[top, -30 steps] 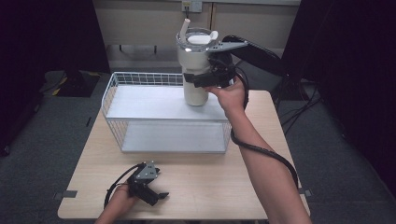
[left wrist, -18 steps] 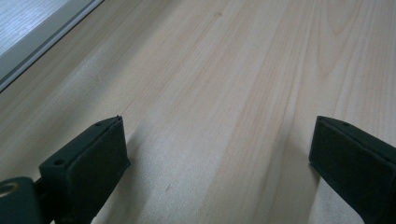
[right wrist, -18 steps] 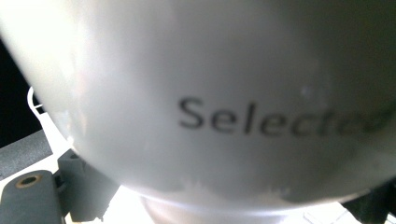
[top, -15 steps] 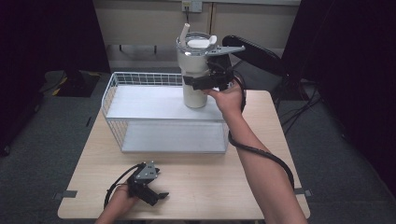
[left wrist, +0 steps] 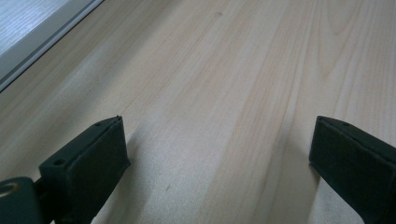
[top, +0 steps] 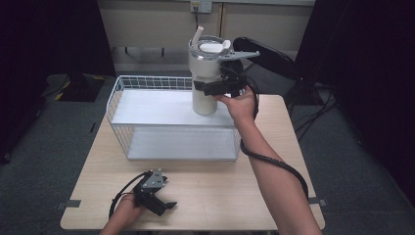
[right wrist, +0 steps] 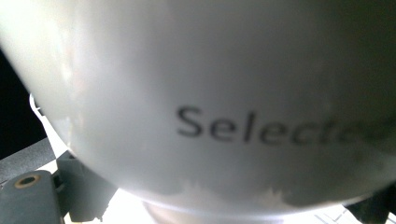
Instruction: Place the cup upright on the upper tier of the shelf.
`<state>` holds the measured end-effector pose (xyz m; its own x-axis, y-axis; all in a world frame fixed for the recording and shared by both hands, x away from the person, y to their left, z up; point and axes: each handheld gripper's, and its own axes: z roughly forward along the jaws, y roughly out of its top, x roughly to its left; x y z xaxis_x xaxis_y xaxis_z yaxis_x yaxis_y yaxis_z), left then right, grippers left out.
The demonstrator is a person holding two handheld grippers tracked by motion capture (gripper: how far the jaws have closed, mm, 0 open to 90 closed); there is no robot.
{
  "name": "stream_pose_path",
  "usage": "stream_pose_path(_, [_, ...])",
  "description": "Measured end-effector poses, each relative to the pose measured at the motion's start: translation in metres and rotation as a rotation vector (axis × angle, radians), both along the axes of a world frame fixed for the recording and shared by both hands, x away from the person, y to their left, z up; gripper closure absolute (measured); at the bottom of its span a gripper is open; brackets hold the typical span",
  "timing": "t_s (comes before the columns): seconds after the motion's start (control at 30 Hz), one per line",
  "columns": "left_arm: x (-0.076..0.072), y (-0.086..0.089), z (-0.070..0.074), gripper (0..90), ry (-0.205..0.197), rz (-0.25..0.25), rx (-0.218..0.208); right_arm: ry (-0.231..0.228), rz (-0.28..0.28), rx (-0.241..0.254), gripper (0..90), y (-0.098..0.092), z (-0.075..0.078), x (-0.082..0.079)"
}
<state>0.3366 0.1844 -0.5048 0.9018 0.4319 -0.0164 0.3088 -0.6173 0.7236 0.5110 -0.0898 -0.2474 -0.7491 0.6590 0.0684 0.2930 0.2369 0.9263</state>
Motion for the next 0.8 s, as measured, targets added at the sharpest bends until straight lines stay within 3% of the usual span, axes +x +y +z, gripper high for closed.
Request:
stream_pose_path(0.37, [0.0, 0.0, 0.0, 3.7, -0.001, 0.005, 0.001, -0.059, 0.028, -0.01, 8.5, -0.001, -0.006, -0.005])
stream_pose_path(0.6, [-0.001, 0.0, 0.0, 3.7, -0.001, 0.007, 0.001, -0.082, 0.022, 0.022, 8.1, -0.002, -0.012, -0.006])
stream_pose_path(0.8, [-0.001, 0.001, 0.0, 3.7, -0.001, 0.009, 0.001, -0.089, 0.013, 0.013, 8.0, -0.002, -0.015, -0.008])
